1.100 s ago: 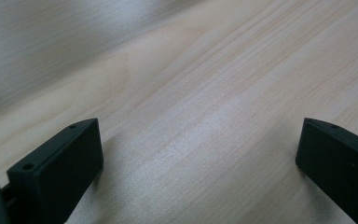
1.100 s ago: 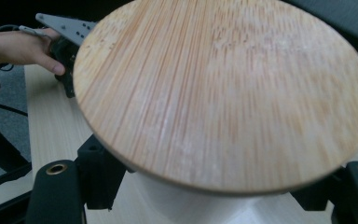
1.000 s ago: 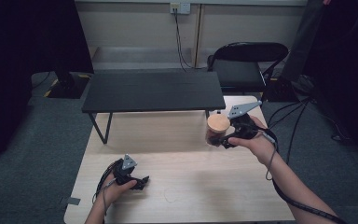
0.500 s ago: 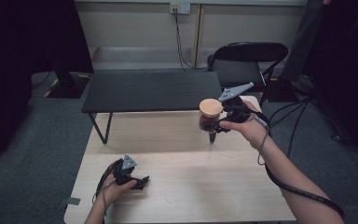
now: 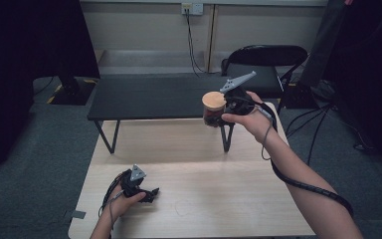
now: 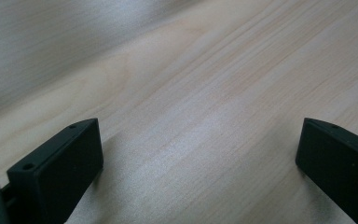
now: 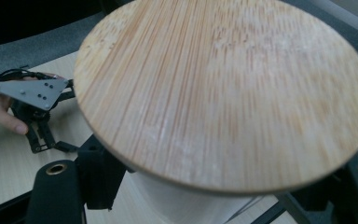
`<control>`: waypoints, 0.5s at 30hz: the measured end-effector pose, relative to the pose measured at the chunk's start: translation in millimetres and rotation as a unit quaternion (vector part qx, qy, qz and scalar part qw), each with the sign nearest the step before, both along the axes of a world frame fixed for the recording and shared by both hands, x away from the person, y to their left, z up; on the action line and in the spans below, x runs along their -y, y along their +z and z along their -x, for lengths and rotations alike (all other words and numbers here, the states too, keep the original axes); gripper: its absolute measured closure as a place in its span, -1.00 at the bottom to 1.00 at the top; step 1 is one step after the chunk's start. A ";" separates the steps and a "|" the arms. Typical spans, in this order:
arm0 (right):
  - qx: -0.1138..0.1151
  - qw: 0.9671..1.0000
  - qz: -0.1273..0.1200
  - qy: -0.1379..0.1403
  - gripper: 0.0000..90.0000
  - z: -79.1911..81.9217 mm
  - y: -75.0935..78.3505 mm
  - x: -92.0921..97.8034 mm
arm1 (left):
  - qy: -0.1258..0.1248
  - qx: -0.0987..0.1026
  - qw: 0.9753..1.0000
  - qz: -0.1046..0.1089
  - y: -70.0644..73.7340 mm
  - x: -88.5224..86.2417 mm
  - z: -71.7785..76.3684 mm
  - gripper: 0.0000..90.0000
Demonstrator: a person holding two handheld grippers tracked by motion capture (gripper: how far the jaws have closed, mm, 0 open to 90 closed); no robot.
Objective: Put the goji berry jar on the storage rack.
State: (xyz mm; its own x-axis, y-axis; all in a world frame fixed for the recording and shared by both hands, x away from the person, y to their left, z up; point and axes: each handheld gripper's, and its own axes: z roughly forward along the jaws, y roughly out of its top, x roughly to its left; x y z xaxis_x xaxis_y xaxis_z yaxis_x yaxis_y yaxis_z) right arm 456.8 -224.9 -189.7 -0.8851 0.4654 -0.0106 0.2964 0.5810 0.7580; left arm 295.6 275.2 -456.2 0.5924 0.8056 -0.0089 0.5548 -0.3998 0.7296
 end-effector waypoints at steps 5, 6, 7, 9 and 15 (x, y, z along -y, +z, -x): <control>0.003 1.000 0.006 -0.009 -0.42 -8.4 1.2 -9.8 | 0.000 0.000 1.000 0.000 0.1 0.1 0.0 -1.00; 0.005 1.000 0.008 -0.009 -0.42 -10.1 1.3 -11.6 | 0.000 0.000 1.000 0.000 0.0 0.1 0.1 -1.00; 0.005 1.000 0.008 -0.009 -0.42 -10.1 1.3 -11.6 | 0.000 0.000 1.000 0.000 0.0 0.1 0.1 -1.00; 0.003 1.000 0.006 -0.016 -0.42 -15.4 1.5 -15.8 | 0.000 0.000 1.000 0.000 0.0 0.0 0.0 -1.00; 0.005 0.999 0.016 -0.029 -0.42 -26.8 1.2 -25.8 | 0.000 0.000 1.000 0.000 0.0 0.1 0.1 -1.00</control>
State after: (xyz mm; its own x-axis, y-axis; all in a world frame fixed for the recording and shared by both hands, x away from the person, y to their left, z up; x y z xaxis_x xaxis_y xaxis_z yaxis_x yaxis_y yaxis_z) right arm 483.6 -199.1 -188.5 -0.8568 0.5144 -0.0353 0.3224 0.5879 0.7419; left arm 295.6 275.1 -456.2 0.5921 0.8059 -0.0087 0.5549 -0.3998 0.7296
